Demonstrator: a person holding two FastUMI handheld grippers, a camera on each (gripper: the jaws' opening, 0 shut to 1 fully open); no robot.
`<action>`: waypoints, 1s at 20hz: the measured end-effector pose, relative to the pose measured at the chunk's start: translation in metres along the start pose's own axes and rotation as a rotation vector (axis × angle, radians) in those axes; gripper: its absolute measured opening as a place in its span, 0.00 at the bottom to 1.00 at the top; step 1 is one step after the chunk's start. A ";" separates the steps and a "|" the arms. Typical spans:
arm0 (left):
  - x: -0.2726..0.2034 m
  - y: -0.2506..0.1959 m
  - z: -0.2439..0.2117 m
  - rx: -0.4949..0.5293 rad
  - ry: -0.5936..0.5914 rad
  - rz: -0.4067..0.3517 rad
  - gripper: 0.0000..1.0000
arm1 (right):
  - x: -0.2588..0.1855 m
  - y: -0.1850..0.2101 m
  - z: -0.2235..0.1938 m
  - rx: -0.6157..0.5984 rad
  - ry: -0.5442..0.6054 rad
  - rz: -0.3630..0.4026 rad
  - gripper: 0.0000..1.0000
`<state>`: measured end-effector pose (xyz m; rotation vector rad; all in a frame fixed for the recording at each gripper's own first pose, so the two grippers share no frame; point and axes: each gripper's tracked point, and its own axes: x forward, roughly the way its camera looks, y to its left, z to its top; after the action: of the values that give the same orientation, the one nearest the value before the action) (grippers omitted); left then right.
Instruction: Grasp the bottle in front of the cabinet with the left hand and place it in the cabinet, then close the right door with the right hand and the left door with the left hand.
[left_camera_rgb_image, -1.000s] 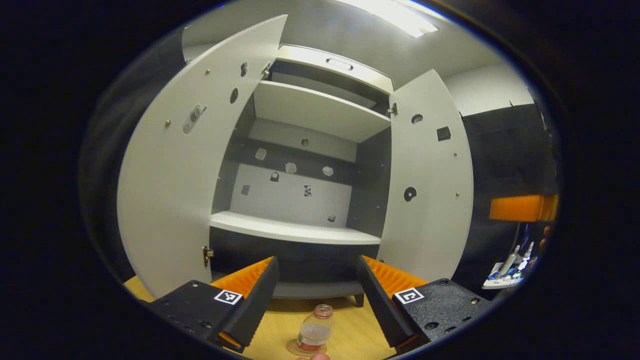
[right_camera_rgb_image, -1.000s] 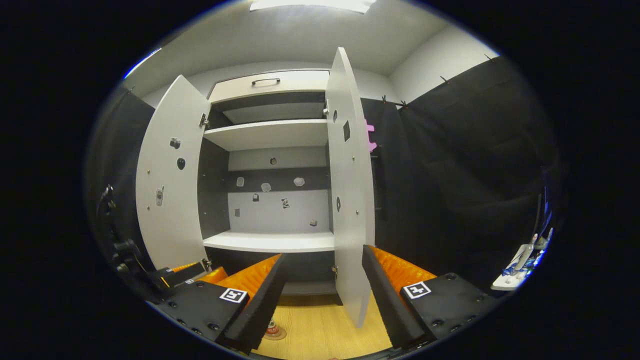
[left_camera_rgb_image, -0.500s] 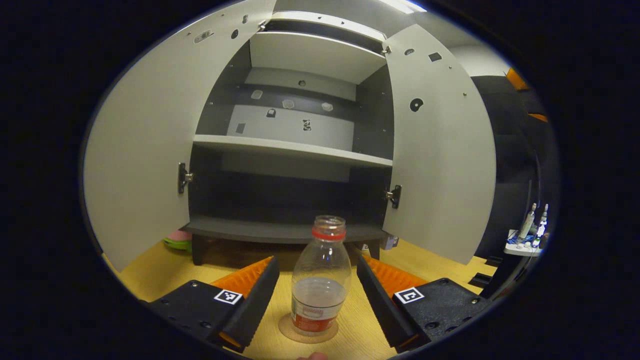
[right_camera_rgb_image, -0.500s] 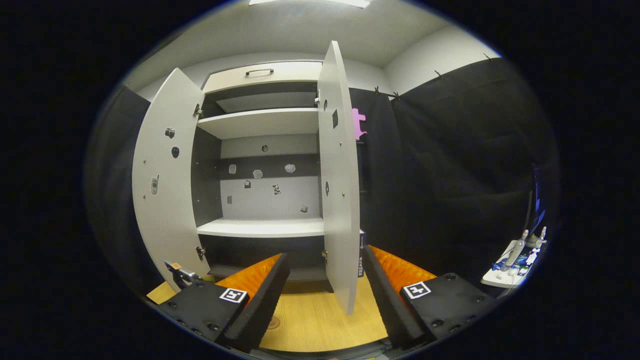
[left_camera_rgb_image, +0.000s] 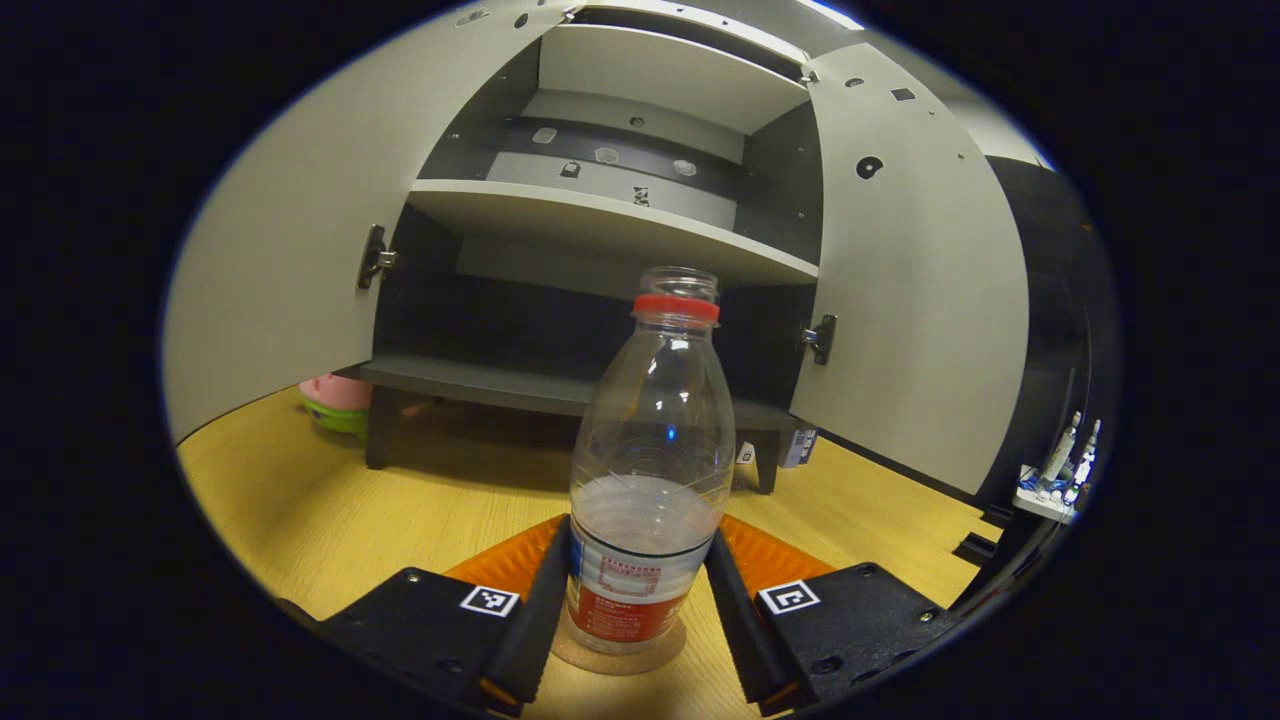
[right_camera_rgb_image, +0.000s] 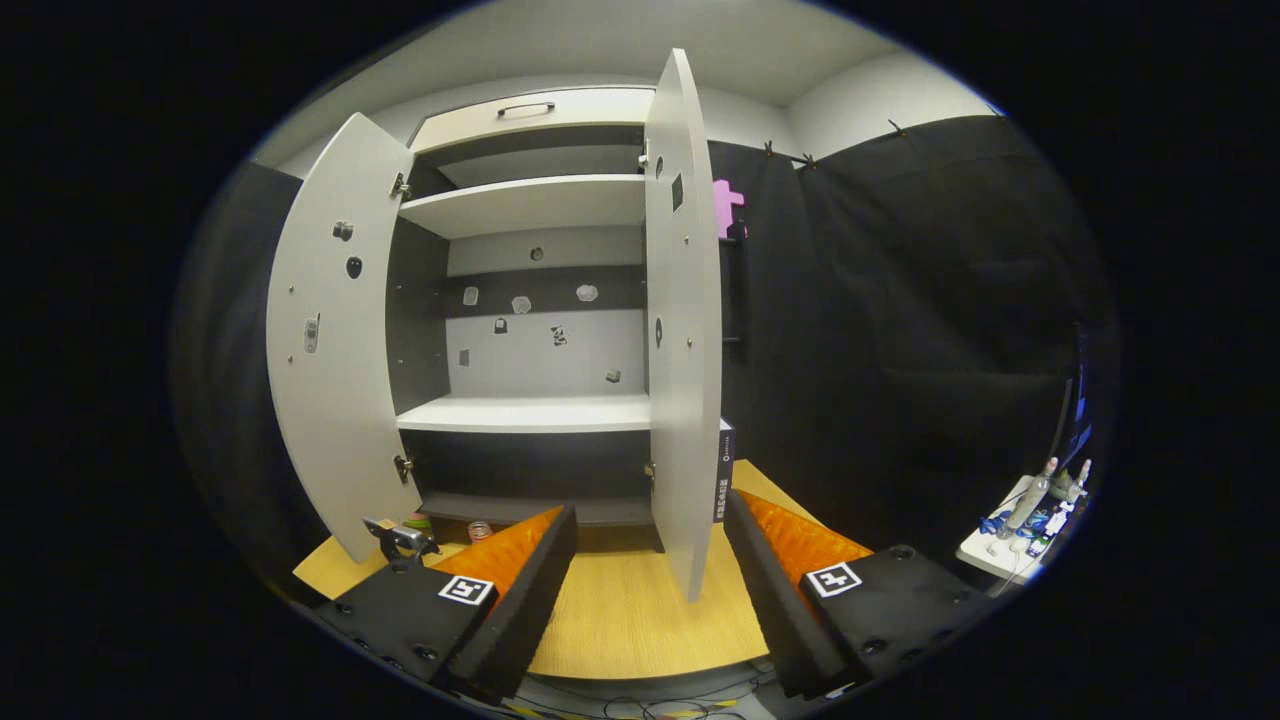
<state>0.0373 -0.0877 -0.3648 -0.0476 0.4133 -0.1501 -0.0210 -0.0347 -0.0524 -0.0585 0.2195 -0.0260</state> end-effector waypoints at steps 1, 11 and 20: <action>-0.005 0.000 0.007 0.002 0.004 0.021 0.72 | 0.004 -0.004 0.002 -0.007 -0.010 0.013 0.97; -0.097 -0.017 0.213 -0.045 -0.188 0.128 0.71 | 0.025 -0.005 0.016 0.047 -0.052 0.369 0.97; -0.066 -0.049 0.396 0.150 -0.365 0.114 0.70 | 0.032 -0.058 0.010 0.099 -0.035 0.300 0.98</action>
<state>0.1305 -0.1193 0.0271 0.0953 0.0394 -0.0569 0.0110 -0.0927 -0.0457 0.0732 0.1895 0.2622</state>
